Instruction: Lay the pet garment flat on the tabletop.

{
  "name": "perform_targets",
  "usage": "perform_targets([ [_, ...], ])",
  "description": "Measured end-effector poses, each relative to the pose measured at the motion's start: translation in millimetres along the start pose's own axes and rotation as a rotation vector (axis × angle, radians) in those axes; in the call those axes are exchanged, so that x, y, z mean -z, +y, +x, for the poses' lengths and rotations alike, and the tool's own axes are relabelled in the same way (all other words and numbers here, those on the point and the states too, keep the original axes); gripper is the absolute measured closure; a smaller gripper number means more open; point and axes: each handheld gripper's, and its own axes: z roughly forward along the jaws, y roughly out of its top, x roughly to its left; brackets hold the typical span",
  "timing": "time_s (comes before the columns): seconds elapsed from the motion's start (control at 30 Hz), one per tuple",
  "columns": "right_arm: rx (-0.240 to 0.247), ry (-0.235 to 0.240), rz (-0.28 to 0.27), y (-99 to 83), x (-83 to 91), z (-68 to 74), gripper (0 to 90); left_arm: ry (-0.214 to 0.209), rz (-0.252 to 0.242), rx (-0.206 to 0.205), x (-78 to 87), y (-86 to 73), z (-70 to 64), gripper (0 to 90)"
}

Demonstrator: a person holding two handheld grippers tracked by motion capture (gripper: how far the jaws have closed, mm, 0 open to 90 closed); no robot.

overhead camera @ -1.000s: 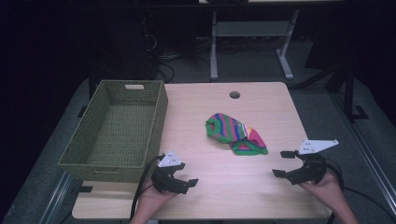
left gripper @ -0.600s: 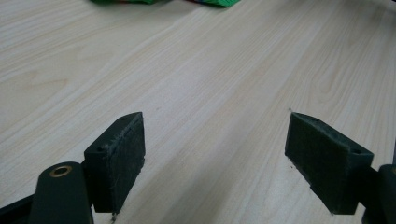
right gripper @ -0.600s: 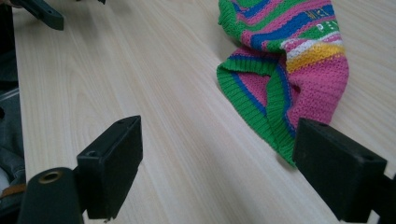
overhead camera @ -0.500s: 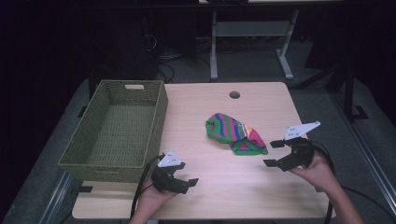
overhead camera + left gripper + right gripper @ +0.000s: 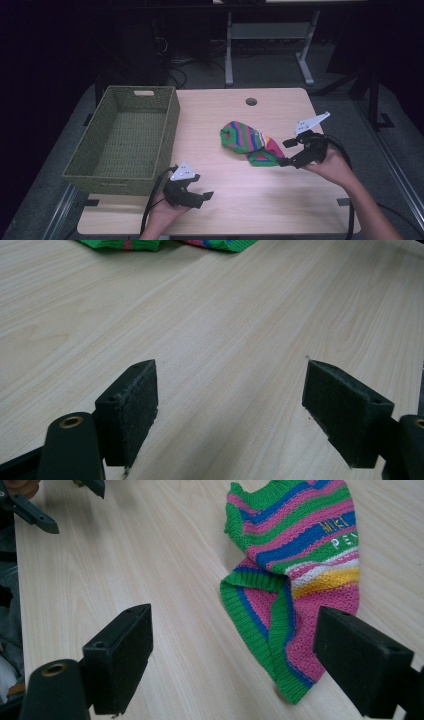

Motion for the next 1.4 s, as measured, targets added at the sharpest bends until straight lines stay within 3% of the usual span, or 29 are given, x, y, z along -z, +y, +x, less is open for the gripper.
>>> perform_targets([
  [0.57,0.018,0.013,0.051,26.7,-14.5,-6.9,16.6,0.004,0.005,-0.022,0.1,1.1,-1.2,21.8],
  [1.03,0.041,0.014,0.09,50.8,-33.9,-13.9,16.6,0.006,0.001,-0.014,2.5,1.0,0.9,21.9],
  [1.2,0.022,0.021,0.076,54.9,-36.5,-18.4,16.7,0.01,-0.015,-0.004,4.3,1.0,1.7,21.9],
  [1.4,0.019,0.013,0.097,56.7,-44.2,-24.8,16.7,0.007,-0.017,0.001,4.6,1.1,2.7,21.9],
])
